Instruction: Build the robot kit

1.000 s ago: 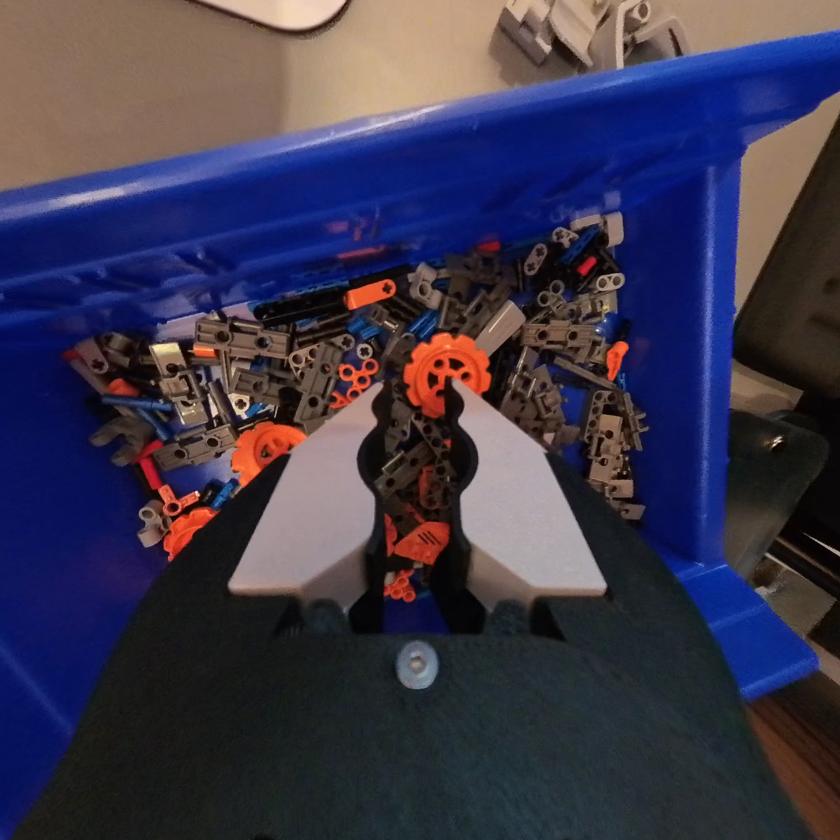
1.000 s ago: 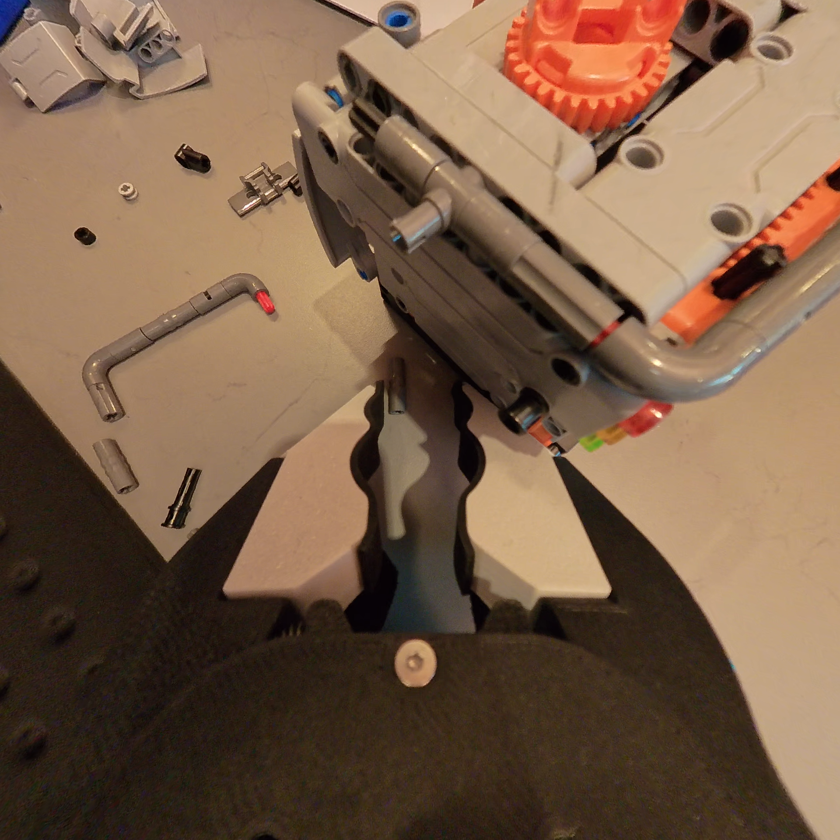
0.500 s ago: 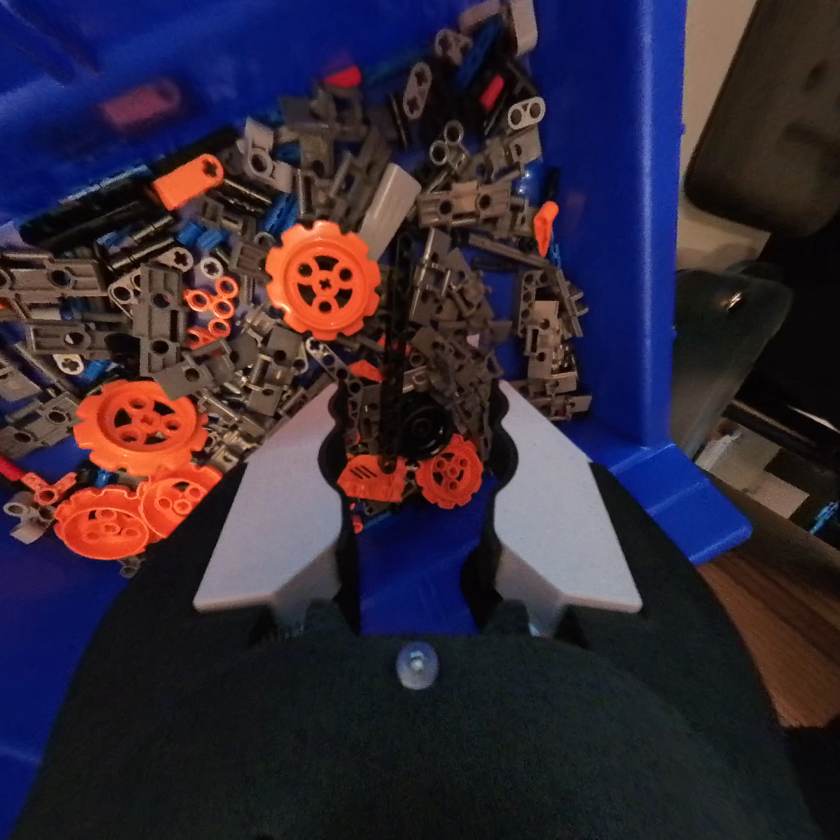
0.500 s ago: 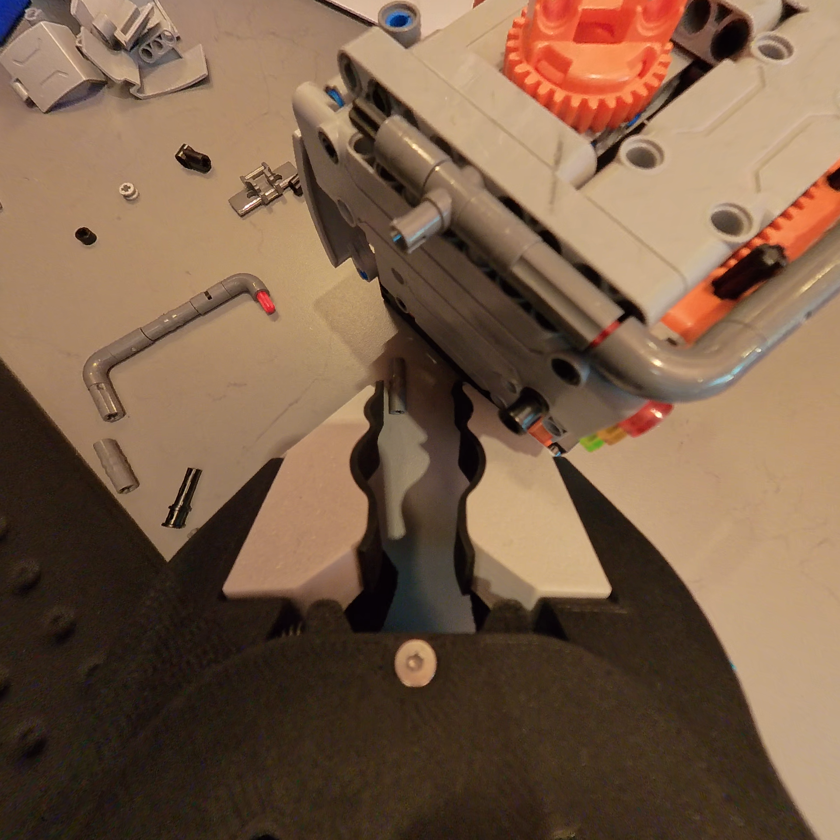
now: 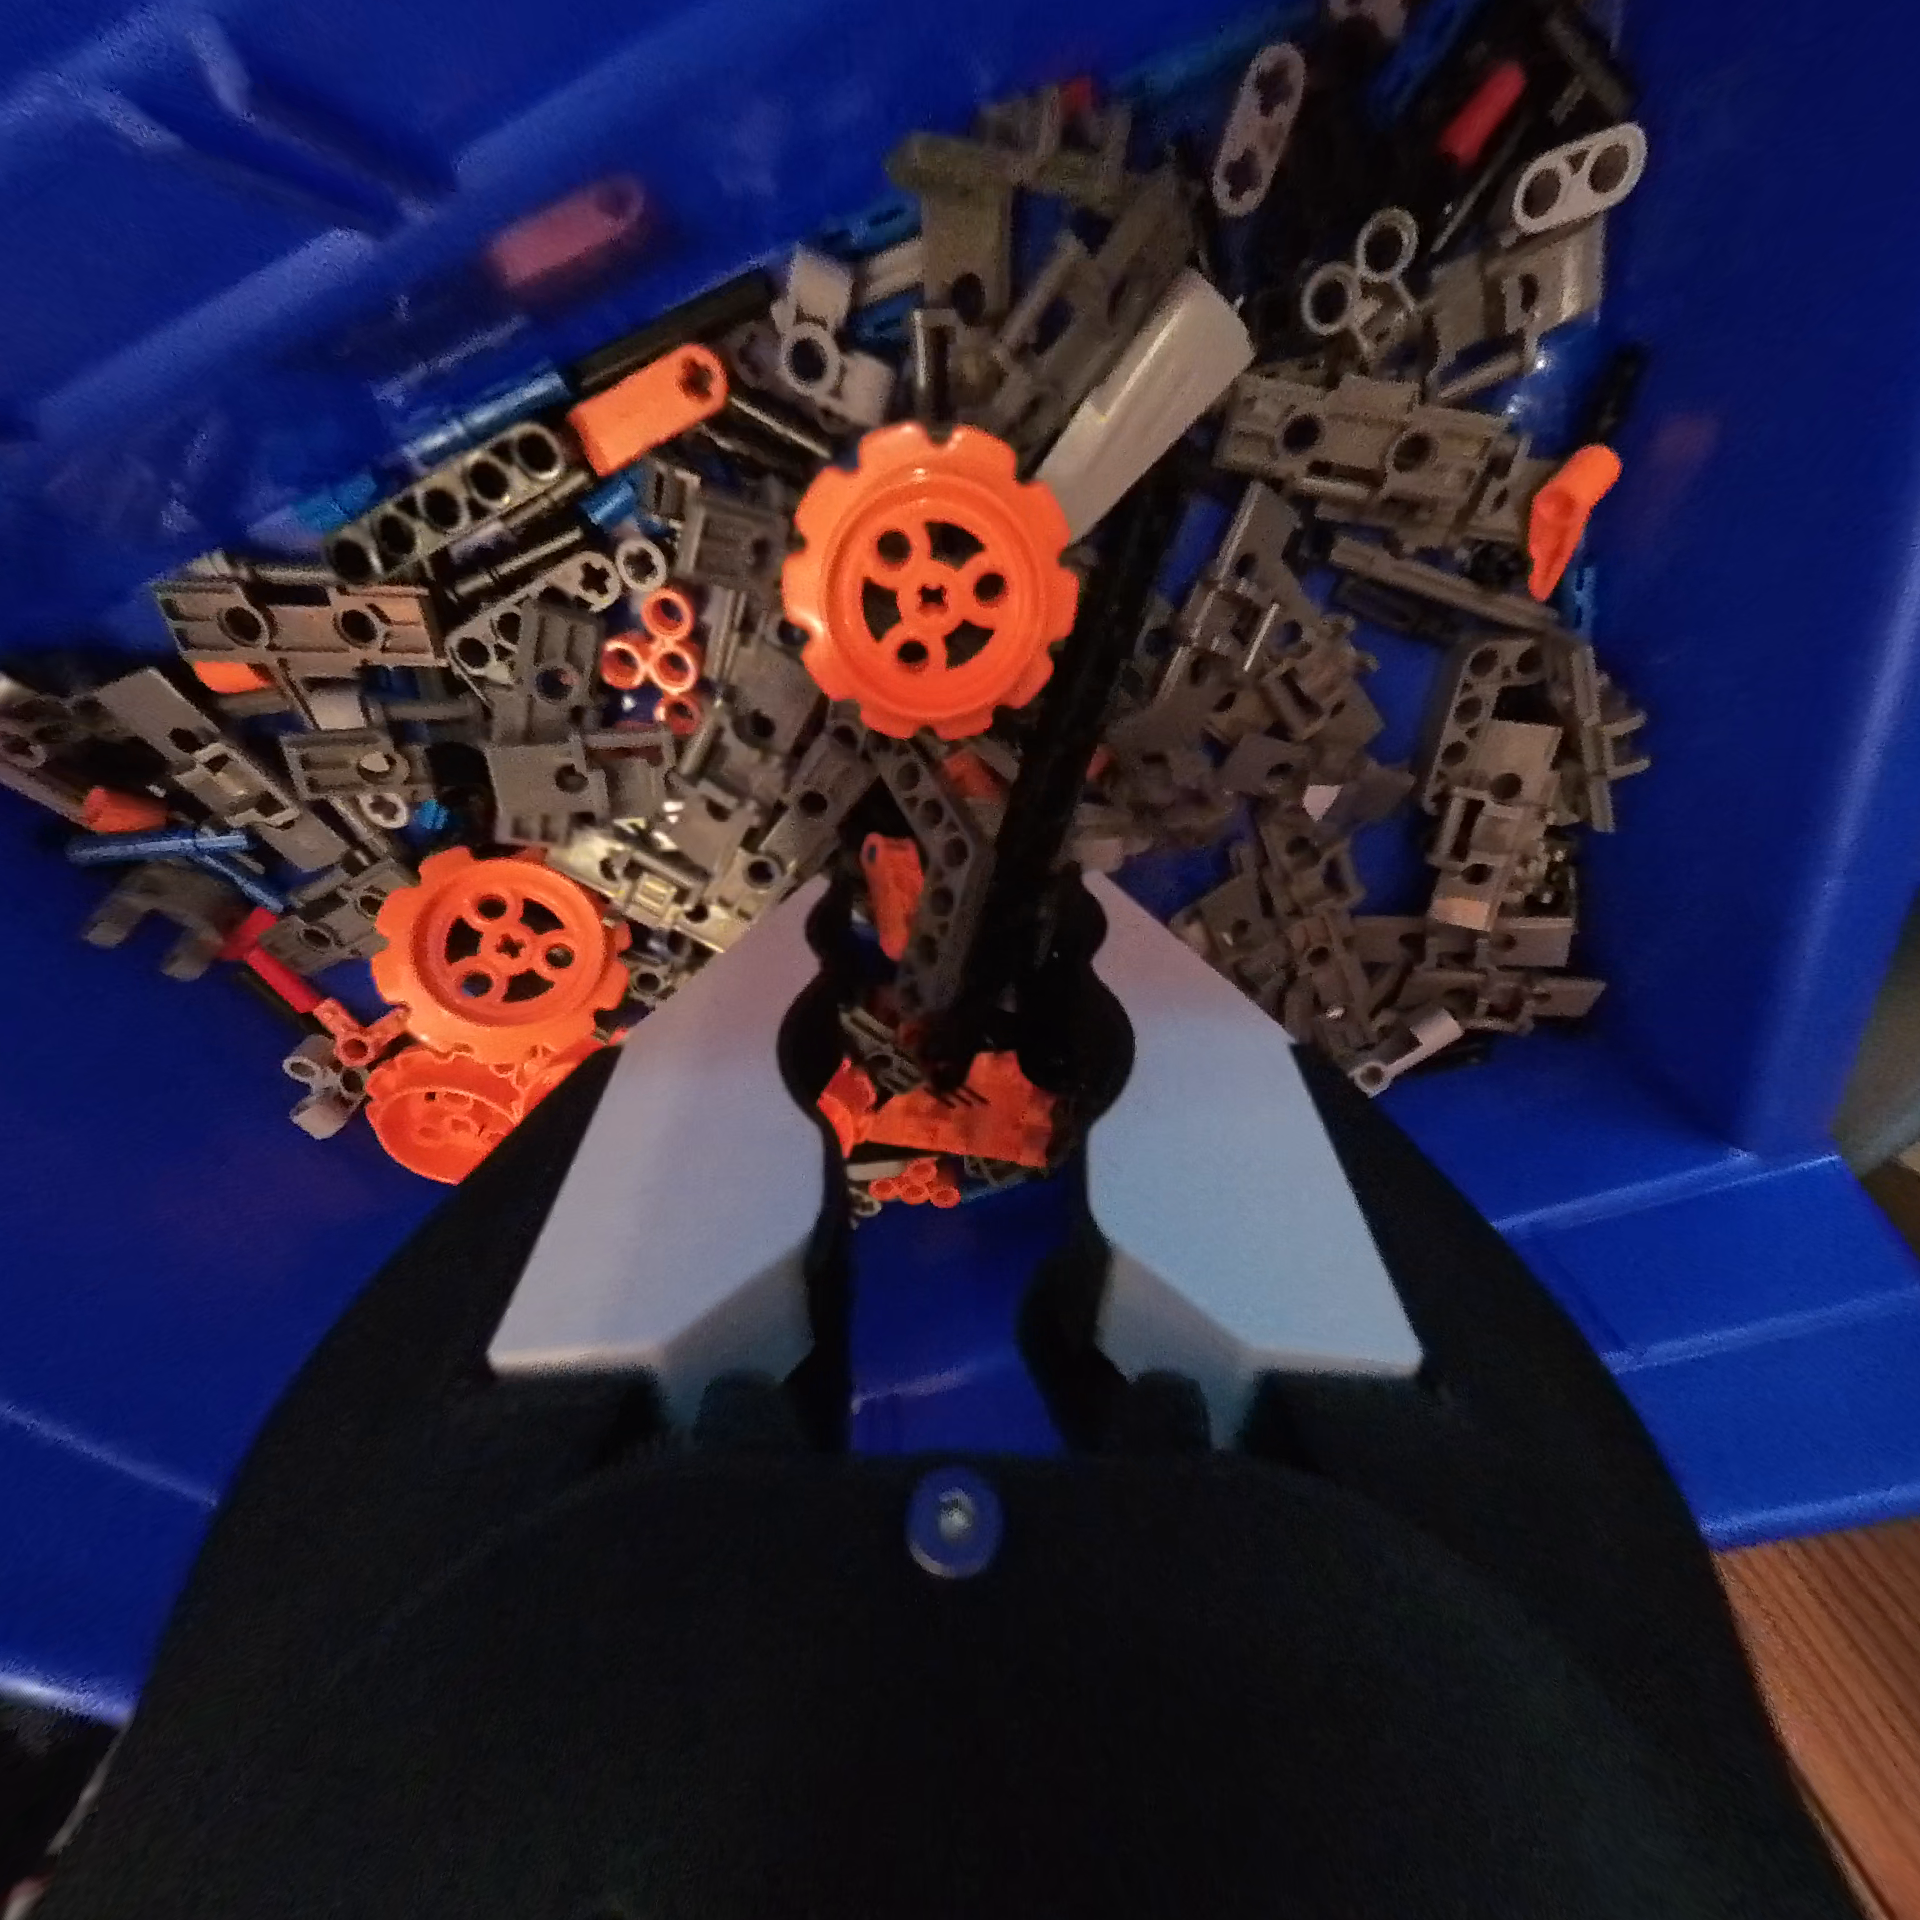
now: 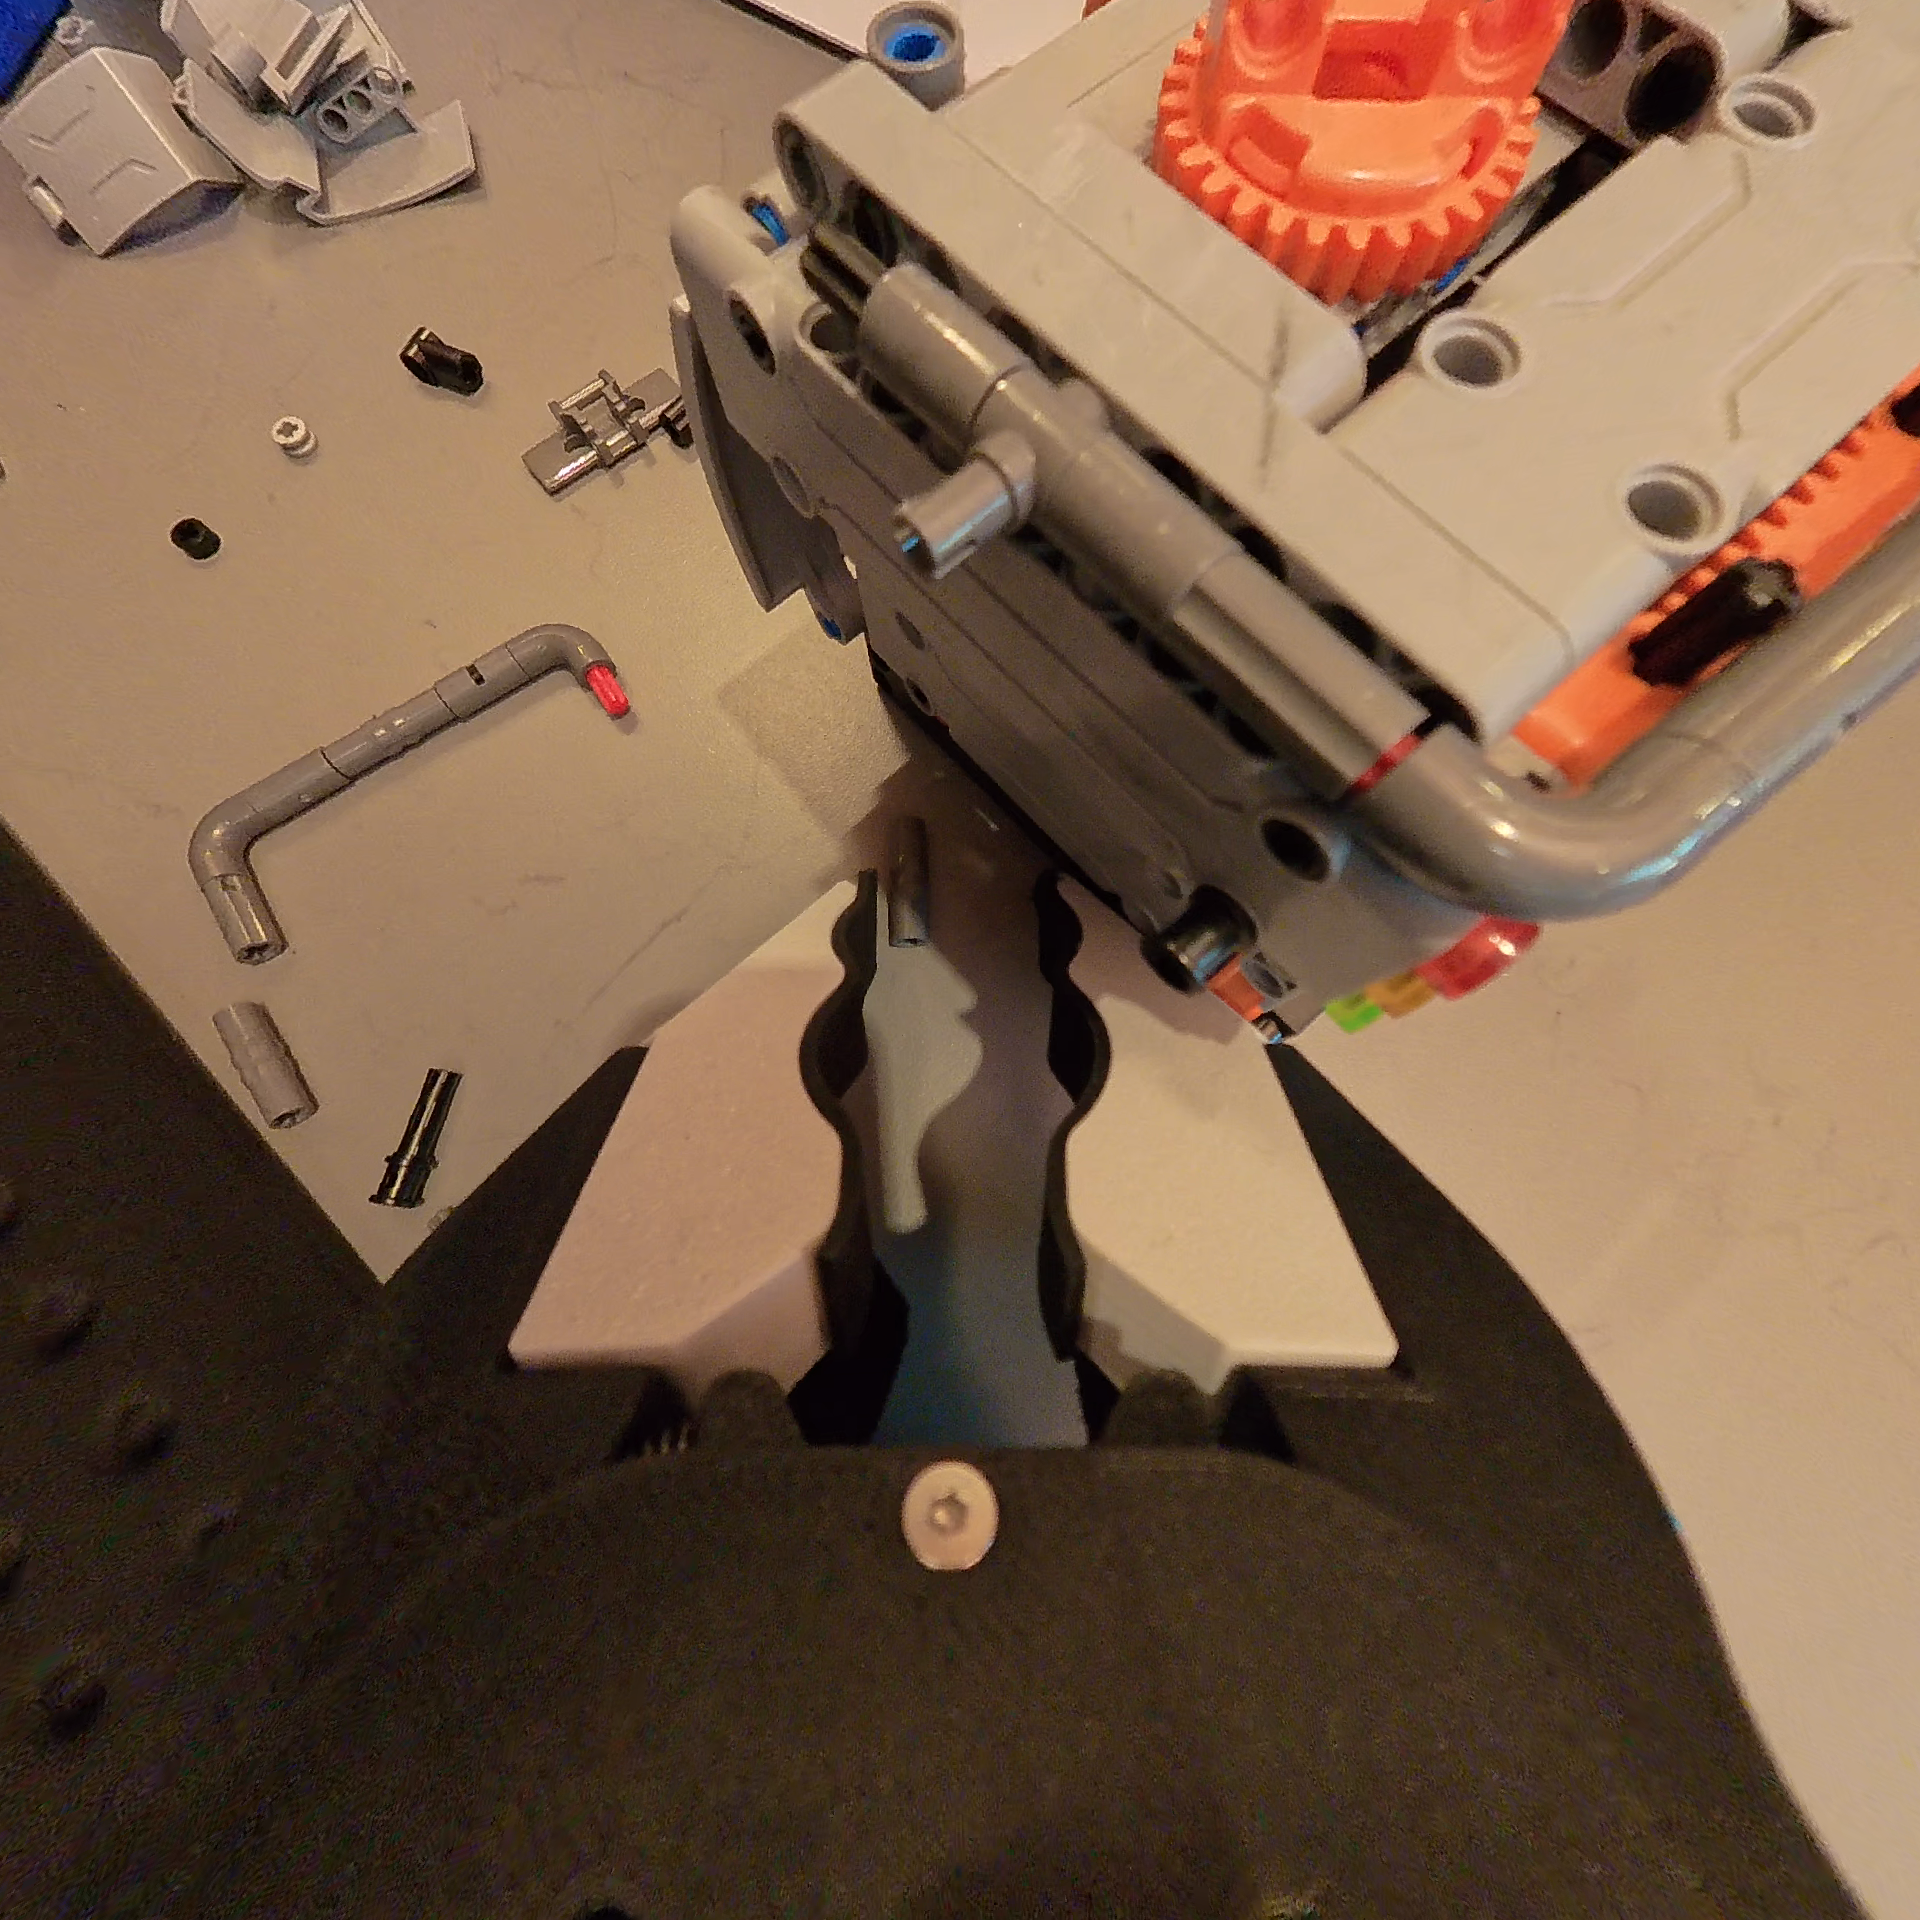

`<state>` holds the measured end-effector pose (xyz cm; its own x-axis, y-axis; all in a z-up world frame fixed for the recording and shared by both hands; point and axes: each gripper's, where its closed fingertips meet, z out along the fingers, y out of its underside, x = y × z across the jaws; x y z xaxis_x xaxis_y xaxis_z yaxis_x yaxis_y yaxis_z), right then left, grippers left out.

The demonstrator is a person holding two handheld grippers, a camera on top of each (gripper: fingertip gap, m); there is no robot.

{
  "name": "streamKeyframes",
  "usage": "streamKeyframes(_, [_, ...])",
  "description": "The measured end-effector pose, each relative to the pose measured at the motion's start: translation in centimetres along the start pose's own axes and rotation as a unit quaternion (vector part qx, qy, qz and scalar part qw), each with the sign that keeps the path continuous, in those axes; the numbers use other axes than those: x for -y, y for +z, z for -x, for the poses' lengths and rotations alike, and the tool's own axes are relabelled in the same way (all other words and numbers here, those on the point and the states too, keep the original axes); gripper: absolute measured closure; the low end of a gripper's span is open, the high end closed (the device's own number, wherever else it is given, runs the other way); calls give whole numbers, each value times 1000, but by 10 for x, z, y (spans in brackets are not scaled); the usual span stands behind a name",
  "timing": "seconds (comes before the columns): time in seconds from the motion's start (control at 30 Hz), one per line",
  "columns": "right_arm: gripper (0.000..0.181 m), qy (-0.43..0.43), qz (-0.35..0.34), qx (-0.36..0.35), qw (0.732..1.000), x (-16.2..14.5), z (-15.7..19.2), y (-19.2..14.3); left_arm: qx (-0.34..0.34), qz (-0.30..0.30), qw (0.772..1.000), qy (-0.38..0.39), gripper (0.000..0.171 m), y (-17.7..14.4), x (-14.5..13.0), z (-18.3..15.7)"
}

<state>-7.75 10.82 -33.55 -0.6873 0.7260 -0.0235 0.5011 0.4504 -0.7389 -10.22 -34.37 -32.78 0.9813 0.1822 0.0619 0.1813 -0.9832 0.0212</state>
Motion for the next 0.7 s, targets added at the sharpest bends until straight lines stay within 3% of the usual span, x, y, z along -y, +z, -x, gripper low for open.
streamKeyframes(0.13, [153, 0, 0, 0, 1000, 0, 0, 0, -5, -26, 1000, -12, 152, -3, 8, 14])
streamKeyframes(0.3, [153, 0, 0, 1, 1000, 0, 0, 0, -18, -46, 999, -21, 158, -7, 11, 31])
streamKeyframes(0.6, [153, 0, 0, 1, 1000, 0, 0, 0, -10, -68, 997, -40, 157, -18, 8, 54])
streamKeyframes(0.7, [153, 1, 0, 1, 1000, 0, 0, 0, 1, -49, 998, -41, 145, -22, 1, 57])
